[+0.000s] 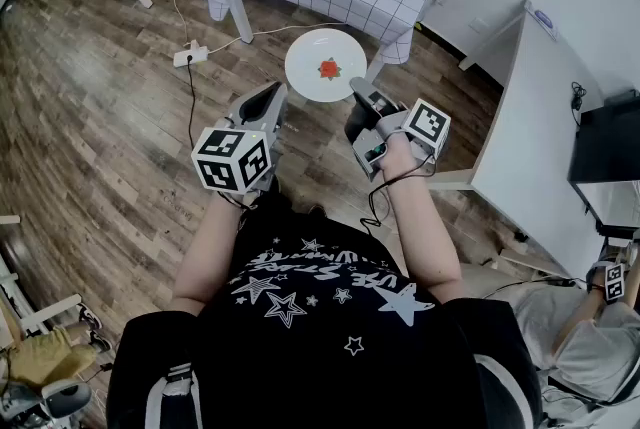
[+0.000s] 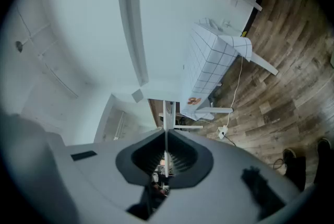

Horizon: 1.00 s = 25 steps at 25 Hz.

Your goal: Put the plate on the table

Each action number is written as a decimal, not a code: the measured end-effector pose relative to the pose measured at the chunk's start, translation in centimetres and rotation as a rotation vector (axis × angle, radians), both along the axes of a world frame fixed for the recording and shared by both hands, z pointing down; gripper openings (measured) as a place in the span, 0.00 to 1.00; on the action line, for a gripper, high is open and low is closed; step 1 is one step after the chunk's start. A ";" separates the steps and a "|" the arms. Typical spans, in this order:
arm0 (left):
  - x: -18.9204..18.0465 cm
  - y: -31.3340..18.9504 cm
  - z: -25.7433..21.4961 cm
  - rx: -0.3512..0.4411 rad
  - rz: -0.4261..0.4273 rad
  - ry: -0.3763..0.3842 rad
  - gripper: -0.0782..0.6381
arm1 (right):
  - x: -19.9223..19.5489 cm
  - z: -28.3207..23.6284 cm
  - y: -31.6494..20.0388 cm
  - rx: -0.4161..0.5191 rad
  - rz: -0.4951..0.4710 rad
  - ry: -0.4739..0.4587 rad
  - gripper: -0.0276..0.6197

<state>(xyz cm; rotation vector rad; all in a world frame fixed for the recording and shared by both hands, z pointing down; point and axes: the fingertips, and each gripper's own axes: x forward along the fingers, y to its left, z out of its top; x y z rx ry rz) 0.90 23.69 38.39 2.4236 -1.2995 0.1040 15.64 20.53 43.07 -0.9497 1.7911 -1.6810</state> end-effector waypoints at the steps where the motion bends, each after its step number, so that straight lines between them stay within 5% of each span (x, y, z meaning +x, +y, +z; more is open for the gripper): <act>1: 0.1 -0.2 0.0 0.003 0.002 -0.003 0.12 | 0.0 0.0 -0.1 0.003 -0.001 -0.002 0.08; 17: 0.8 -0.3 -0.5 0.022 0.011 -0.017 0.12 | 0.7 -0.8 0.0 0.028 0.004 -0.002 0.08; 25: 1.3 0.5 0.1 0.007 -0.001 -0.033 0.12 | 2.4 0.3 0.6 -0.034 0.029 -0.003 0.08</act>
